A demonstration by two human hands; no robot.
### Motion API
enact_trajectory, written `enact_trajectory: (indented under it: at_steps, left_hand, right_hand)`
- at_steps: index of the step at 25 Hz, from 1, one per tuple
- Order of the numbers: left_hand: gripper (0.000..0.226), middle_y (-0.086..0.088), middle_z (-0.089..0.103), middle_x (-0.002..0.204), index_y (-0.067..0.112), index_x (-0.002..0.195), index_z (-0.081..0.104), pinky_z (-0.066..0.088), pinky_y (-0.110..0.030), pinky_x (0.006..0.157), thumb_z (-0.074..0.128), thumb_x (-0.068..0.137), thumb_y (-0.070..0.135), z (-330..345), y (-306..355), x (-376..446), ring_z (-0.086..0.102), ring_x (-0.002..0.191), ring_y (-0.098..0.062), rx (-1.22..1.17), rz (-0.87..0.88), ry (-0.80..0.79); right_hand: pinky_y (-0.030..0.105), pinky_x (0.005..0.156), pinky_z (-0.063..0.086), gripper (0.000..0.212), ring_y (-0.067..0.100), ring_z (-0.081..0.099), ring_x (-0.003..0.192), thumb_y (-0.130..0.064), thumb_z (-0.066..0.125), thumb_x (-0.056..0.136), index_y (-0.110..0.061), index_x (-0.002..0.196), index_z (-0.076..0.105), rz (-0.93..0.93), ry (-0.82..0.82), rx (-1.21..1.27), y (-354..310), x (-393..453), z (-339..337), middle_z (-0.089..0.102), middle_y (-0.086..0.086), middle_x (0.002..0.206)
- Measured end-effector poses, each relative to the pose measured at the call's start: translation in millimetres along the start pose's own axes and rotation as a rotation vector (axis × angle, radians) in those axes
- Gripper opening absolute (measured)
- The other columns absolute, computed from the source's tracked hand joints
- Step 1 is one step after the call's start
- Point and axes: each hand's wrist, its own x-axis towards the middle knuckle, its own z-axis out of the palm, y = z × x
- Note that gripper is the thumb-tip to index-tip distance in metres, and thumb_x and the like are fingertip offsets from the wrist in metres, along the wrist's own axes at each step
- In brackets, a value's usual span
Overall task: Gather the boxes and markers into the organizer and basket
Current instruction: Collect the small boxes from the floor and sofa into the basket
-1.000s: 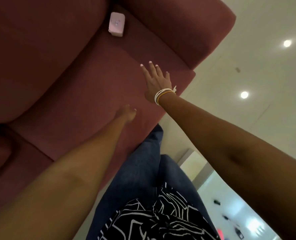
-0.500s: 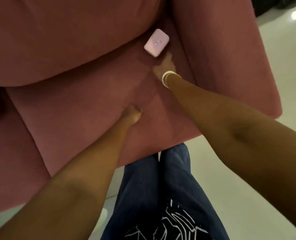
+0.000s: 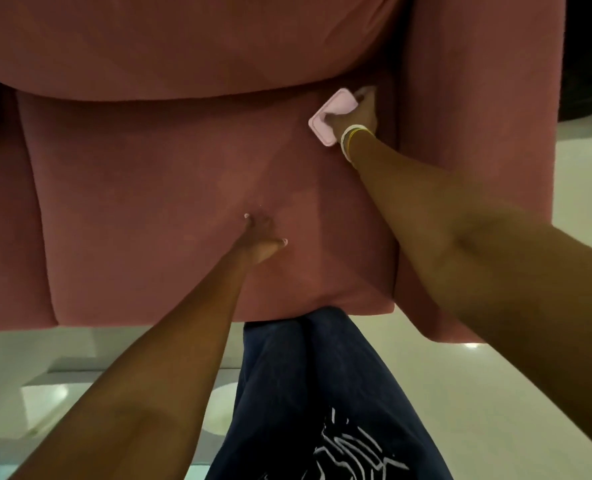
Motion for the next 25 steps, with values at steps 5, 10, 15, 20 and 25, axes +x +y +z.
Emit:
enact_trajectory:
  at_steps: [5,10,15,20,25]
  left_hand:
    - [0.064,0.004,0.040,0.147,0.026,0.147,0.033,0.046,-0.040,0.093,0.049,0.092,0.054,-13,11,-57,0.049,0.125,-0.025,-0.626,-0.160,0.076]
    - [0.046,0.000,0.053,0.137,0.029,0.136,0.044,0.047,-0.031,0.073,0.050,0.093,0.046,-17,-25,-109,0.058,0.089,-0.019,-1.076,-0.105,0.101]
    - [0.040,-0.015,0.062,0.124,0.018,0.138,0.044,0.049,-0.036,0.082,0.047,0.099,0.029,-7,-130,-152,0.061,0.074,-0.019,-1.249,-0.151,0.107]
    - [0.040,-0.018,0.061,0.128,0.012,0.135,0.049,0.053,-0.039,0.079,0.054,0.097,0.025,-13,-273,-196,0.062,0.092,-0.029,-1.529,-0.123,0.272]
    - [0.041,-0.017,0.061,0.117,0.012,0.136,0.050,0.052,-0.038,0.083,0.055,0.097,0.021,-22,-417,-253,0.059,0.098,-0.029,-1.729,-0.110,0.377]
  right_hand:
    - [0.044,0.069,0.058,0.040,0.021,0.060,0.086,-0.012,0.076,0.077,-0.024,0.098,0.044,0.156,-0.308,0.048,12,-88,-5,0.057,-0.003,0.095]
    - [0.045,0.073,0.055,0.011,0.024,0.062,0.079,-0.020,0.060,0.093,-0.025,0.098,0.053,0.325,-0.569,0.060,47,-186,22,0.063,0.003,0.090]
    - [0.036,0.066,0.051,0.009,0.019,0.059,0.072,-0.028,0.044,0.101,-0.024,0.108,0.047,0.342,-0.739,-0.119,55,-282,87,0.059,0.001,0.085]
    - [0.036,0.067,0.051,0.006,0.020,0.059,0.073,-0.026,0.048,0.099,-0.024,0.094,0.050,0.268,-0.847,-0.270,55,-390,190,0.059,0.002,0.086]
    - [0.028,0.059,0.048,0.010,0.019,0.059,0.069,-0.020,0.054,0.094,-0.021,0.084,0.052,0.193,-0.921,-0.459,66,-508,305,0.060,0.002,0.082]
